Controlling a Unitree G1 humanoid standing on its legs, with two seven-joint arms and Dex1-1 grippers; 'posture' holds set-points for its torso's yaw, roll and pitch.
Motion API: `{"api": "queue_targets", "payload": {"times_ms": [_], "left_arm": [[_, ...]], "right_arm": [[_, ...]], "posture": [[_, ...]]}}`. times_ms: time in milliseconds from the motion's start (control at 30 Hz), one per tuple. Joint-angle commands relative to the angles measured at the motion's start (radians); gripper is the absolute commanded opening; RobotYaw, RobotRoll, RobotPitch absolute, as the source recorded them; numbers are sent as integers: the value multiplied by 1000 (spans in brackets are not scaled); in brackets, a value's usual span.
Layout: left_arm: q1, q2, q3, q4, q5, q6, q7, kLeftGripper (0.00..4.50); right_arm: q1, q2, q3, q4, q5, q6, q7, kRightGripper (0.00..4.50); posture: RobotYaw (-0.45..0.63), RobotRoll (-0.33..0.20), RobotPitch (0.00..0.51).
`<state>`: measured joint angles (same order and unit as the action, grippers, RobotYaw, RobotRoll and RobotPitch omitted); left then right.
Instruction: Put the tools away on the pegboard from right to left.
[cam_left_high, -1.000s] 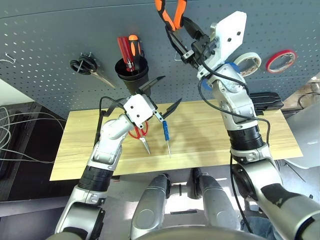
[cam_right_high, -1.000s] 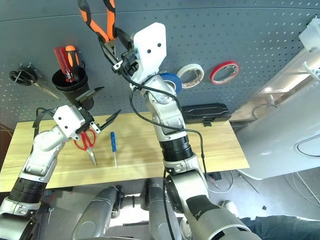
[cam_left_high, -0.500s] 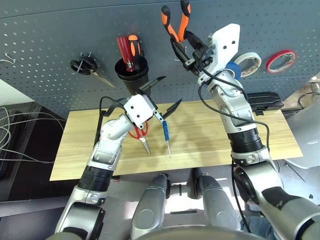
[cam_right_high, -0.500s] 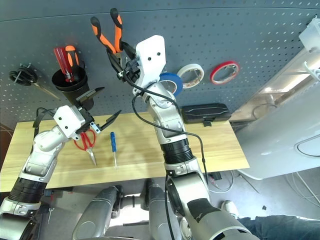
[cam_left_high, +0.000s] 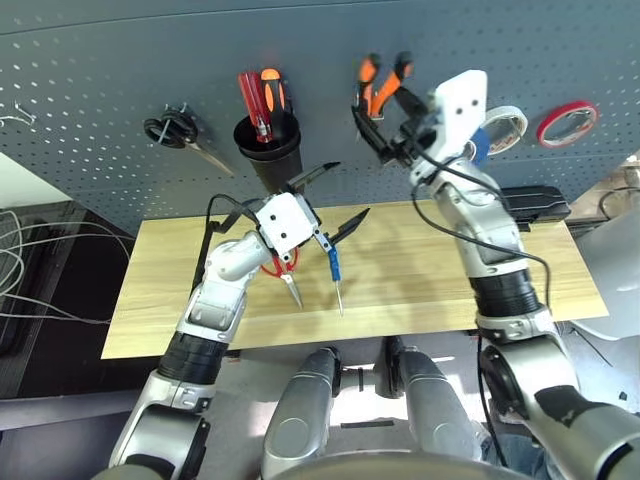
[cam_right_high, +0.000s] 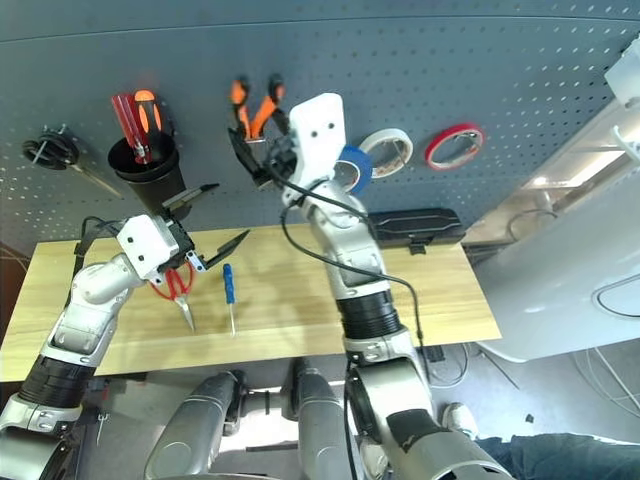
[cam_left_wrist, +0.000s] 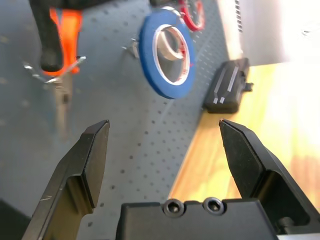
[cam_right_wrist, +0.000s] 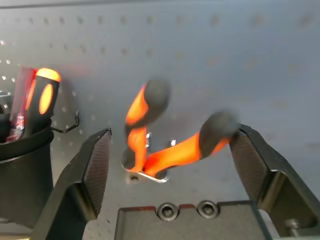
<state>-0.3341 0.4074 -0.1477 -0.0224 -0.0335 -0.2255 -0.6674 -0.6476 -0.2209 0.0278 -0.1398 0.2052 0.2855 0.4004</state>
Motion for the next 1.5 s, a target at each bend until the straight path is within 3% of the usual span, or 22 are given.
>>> {"api": "queue_targets", "payload": {"times_ms": [33, 200, 333, 567, 733, 900, 1200, 1500], "left_arm": [[17, 9, -38, 2, 4, 63, -33, 4500], [10, 22, -83, 45, 43, 195, -54, 4500], [3, 51, -163, 148, 164, 292, -52, 4500], [-62, -47, -186, 345, 246, 522, 60, 4500], [-136, -137, -148, 478, 269, 648, 202, 4500], [-176, -231, -98, 578, 247, 821, 297, 4500], [-173, -298, -81, 600, 204, 920, 315, 4500], [-161, -287, -116, 631, 241, 789, 356, 1548]], "right_arm": [[68, -59, 15, -135, 46, 67, 71, 4441], [200, -209, 82, -258, 116, 163, 249, 4441], [318, -322, 132, -236, 108, 211, 348, 4441], [392, -290, 118, -62, 105, 270, 313, 4441], [414, -324, 187, 39, 3, 186, 341, 4441], [404, -285, 178, 72, -14, 186, 316, 4441], [392, -286, 185, 75, -44, 179, 327, 4441], [373, -282, 182, 87, -63, 162, 331, 4500]], "posture": [[16, 0, 267], [2, 0, 267], [0, 0, 268], [4, 0, 266], [3, 0, 266], [-6, 0, 268], [-19, 0, 273], [-15, 0, 272]]}}
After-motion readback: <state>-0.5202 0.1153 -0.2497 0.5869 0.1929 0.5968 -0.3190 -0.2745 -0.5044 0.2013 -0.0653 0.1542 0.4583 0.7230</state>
